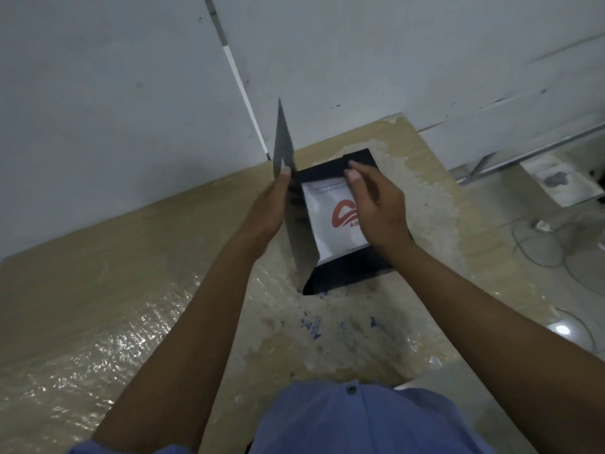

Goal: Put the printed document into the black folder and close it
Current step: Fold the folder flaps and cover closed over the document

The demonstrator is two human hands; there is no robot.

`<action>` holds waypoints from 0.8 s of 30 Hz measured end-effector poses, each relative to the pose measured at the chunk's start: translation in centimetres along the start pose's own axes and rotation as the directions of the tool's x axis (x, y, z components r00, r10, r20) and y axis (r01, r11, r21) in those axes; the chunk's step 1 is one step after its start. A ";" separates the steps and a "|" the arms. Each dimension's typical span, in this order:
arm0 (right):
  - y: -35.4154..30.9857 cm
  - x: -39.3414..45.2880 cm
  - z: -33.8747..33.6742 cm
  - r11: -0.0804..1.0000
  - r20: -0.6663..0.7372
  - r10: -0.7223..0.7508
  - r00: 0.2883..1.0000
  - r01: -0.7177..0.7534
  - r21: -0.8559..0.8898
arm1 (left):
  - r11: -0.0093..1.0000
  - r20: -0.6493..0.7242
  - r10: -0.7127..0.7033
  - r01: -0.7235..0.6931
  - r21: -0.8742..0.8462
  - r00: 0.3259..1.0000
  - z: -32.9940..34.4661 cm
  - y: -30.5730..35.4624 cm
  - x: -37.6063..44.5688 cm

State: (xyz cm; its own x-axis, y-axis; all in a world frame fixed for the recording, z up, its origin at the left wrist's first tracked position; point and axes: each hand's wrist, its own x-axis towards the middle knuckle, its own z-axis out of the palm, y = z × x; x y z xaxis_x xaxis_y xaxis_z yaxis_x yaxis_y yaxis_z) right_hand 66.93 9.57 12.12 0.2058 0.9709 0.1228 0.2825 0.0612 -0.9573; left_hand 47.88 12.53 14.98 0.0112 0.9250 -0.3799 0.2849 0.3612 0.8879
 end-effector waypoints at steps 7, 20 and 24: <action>-0.6 2.3 -2.3 0.996 0.207 0.083 0.975 -0.089 0.020 | 0.908 0.153 0.151 -0.198 0.370 0.977 4.4 -5.2 2.6; 8.7 4.1 -4.8 0.671 0.354 0.440 0.825 -0.040 -0.740 | 0.577 0.216 0.341 -0.385 0.720 0.915 8.5 -13.2 5.1; 11.4 4.3 -4.4 0.624 0.315 0.419 0.851 -0.019 -0.781 | 0.486 0.209 0.341 -0.362 0.796 0.917 9.7 -13.9 5.4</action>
State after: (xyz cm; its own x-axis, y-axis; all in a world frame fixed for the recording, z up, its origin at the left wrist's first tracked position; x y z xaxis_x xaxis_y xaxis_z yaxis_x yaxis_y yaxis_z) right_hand 75.20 13.41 2.90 -0.0013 0.9252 -0.3794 0.9044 -0.1608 -0.3953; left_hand 53.31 11.36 -1.96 0.3075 0.9463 -0.0995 0.8969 -0.2533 0.3624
